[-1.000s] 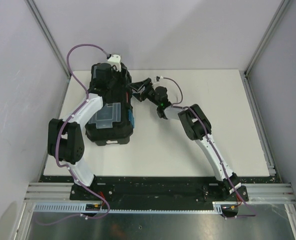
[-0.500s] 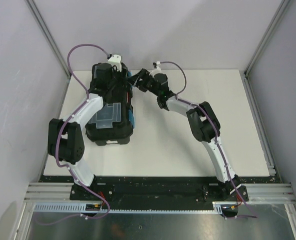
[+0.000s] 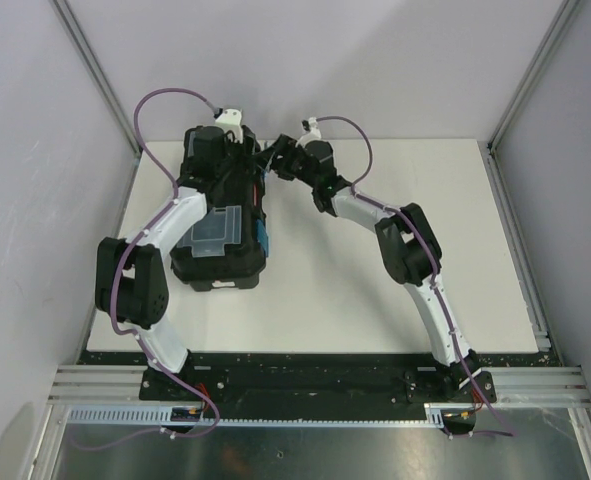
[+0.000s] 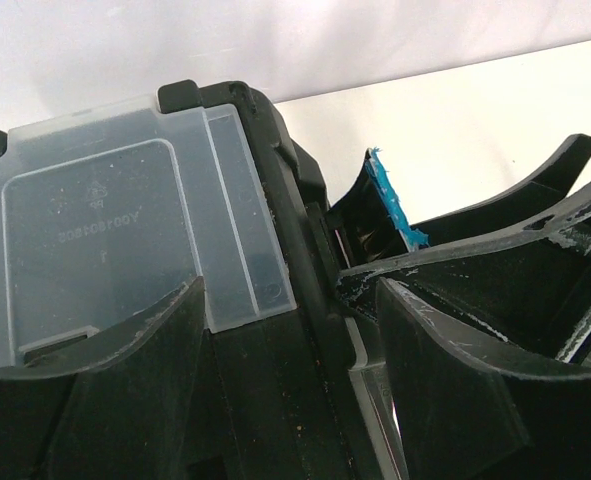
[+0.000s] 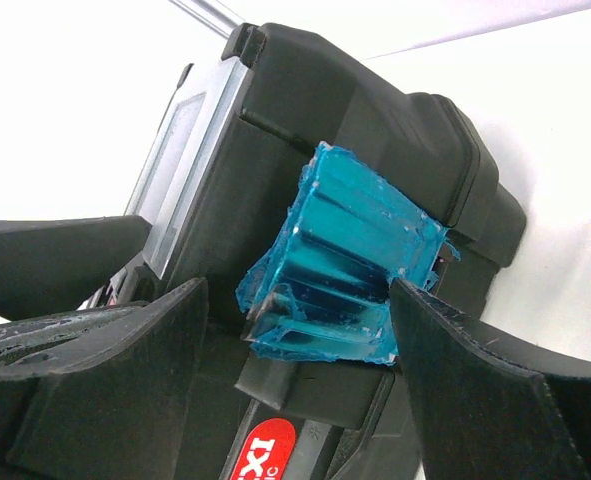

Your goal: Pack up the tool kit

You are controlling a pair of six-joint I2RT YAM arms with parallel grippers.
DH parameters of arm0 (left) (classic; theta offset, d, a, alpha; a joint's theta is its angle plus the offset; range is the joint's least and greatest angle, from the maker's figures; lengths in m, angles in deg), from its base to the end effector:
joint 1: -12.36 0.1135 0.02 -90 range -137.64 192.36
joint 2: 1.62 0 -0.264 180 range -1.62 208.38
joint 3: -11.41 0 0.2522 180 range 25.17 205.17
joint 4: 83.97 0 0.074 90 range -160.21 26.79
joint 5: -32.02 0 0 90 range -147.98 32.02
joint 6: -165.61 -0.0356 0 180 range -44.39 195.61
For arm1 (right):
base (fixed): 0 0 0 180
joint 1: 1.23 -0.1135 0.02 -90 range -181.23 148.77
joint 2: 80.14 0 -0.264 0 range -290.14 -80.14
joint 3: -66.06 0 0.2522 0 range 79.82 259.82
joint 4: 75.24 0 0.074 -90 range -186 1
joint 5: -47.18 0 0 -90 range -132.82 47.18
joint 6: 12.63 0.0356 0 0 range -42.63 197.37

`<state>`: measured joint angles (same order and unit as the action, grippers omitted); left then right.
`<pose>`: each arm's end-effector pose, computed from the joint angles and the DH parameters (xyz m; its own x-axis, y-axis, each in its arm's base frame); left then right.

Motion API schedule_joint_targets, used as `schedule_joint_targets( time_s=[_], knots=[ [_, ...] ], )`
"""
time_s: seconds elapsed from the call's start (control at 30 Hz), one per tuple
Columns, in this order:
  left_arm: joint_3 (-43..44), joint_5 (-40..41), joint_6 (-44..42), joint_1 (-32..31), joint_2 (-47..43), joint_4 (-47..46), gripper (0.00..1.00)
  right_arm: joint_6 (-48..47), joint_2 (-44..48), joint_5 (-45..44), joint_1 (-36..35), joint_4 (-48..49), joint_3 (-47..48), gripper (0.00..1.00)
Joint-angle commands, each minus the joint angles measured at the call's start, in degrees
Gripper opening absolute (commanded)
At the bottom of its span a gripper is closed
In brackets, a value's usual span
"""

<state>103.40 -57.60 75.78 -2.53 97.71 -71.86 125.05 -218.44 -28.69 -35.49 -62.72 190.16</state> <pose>0.4024 -0.1067 0.3053 -0.3225 0.0827 -0.9429 0.2500 0.9683 -0.0006 0.4663 0.3281 0.2241 -0.5691 0.4799 -0.6677 -0.4854 0.4593 0.7439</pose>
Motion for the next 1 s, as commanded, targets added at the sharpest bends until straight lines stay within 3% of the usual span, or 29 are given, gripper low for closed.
schedule_joint_targets(
  time_s=[0.0, 0.37, 0.77, 0.97],
  knots=[
    [-3.3, -7.4, 5.7, -5.2, 3.1, 14.5, 0.72, -5.8, 6.6, 1.2, -5.7, -2.0, 1.4, 0.78],
    [-3.4, 4.9, 12.9, -3.2, -1.1, 14.2, 0.74, -12.0, 7.8, -3.2, -7.4, -11.2, 5.1, 0.65],
    [-2.9, 6.7, 17.9, 3.2, -6.4, 14.3, 0.78, -11.1, 5.9, -2.1, -7.5, -13.2, 7.8, 0.36],
    [-4.8, 8.8, 19.9, 6.8, -7.4, 14.2, 0.80, -6.4, 5.2, 0.1, -6.6, -7.3, 4.8, 0.23]
  ],
)
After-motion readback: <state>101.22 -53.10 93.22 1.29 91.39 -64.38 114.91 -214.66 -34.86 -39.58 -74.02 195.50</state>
